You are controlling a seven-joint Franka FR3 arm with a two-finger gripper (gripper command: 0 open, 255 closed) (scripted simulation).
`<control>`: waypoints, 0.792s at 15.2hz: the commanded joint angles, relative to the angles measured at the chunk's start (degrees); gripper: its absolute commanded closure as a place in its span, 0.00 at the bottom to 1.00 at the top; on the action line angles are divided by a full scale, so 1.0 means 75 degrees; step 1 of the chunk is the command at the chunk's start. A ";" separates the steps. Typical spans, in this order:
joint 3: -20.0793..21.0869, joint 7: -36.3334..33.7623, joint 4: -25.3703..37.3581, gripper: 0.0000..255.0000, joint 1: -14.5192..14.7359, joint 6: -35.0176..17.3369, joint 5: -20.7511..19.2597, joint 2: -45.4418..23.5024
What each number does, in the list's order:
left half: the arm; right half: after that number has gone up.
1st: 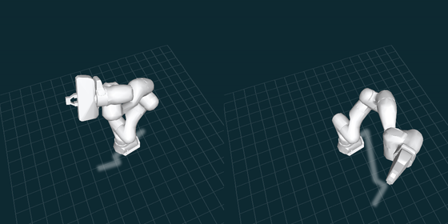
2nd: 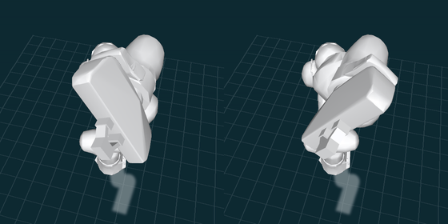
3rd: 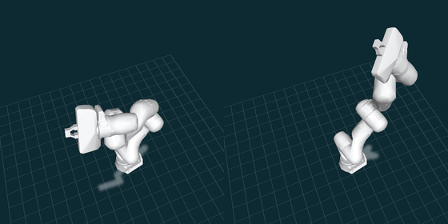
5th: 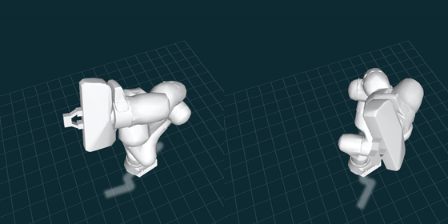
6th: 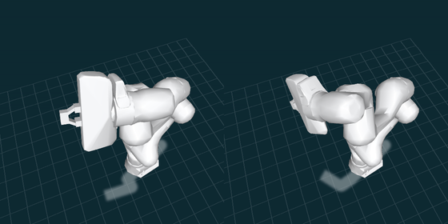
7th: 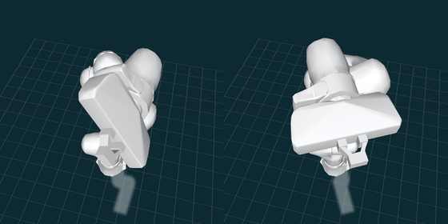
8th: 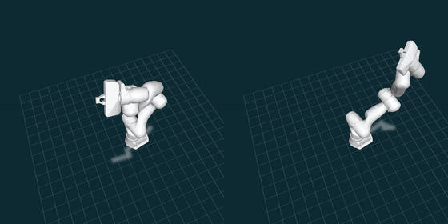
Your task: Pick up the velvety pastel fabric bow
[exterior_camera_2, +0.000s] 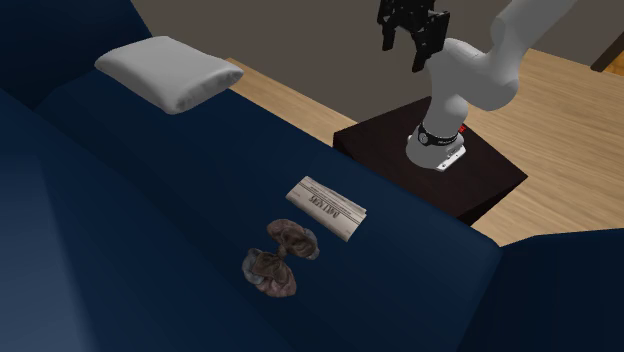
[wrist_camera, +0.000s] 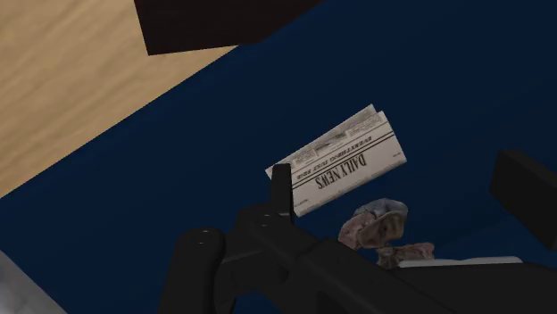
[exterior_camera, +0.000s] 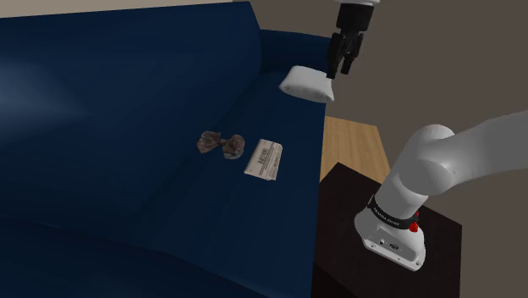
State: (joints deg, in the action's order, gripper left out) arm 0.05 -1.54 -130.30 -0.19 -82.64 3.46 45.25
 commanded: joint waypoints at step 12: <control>0.0190 0.0655 0.0087 0.00 0.0315 -0.2312 -0.0078 -0.2590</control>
State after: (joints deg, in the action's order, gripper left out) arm 1.40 2.80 -129.35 1.99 -98.16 2.97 27.40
